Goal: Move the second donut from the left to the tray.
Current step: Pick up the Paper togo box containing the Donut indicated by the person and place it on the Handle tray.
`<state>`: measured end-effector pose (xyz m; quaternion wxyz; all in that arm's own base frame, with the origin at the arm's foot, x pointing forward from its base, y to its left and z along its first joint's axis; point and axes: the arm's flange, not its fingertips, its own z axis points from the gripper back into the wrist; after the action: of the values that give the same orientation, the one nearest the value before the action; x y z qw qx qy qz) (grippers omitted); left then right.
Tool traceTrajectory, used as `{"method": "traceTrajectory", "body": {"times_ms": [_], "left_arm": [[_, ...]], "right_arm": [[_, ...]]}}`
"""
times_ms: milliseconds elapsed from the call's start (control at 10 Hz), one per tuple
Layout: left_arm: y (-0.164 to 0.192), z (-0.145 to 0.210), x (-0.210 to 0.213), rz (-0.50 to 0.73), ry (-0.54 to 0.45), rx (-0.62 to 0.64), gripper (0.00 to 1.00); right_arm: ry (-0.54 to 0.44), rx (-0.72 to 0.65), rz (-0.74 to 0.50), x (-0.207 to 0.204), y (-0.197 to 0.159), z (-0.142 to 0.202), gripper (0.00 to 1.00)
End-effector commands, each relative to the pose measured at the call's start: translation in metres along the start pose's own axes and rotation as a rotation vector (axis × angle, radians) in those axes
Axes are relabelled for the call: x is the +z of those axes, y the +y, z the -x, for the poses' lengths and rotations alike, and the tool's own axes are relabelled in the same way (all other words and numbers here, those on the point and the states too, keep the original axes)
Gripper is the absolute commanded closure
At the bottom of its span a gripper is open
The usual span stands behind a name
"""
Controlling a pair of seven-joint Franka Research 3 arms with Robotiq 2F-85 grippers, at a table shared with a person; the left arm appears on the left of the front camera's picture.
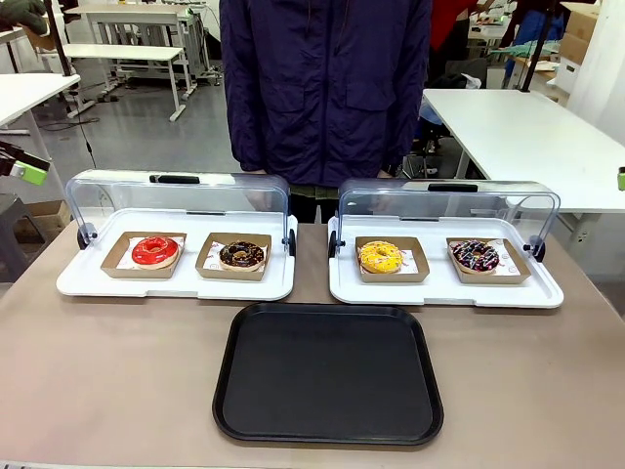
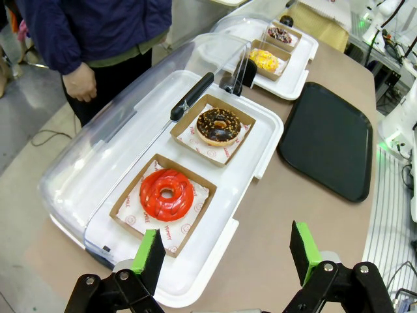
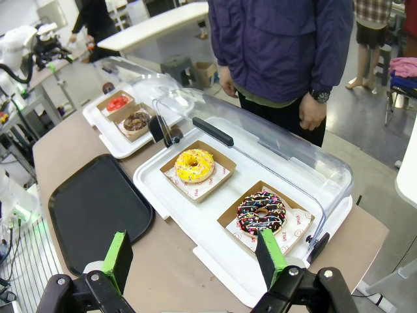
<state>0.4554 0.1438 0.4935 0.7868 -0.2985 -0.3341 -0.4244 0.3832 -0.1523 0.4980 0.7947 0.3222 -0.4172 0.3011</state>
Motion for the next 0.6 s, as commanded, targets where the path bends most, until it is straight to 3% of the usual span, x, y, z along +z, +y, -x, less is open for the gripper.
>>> {"method": "traceTrajectory", "body": {"times_ms": [0,500], "left_arm": [[-0.0006,-0.0010,0.0000,0.008,-0.007,-0.005,0.00],[-0.0006,-0.0010,0.0000,0.008,-0.007,-0.005,0.00]], "right_arm": [[-0.025,0.024,-0.005,-0.0007,-0.0028,-0.0034,0.00],[-0.025,0.024,-0.005,-0.0007,-0.0028,-0.0034,0.00]]}}
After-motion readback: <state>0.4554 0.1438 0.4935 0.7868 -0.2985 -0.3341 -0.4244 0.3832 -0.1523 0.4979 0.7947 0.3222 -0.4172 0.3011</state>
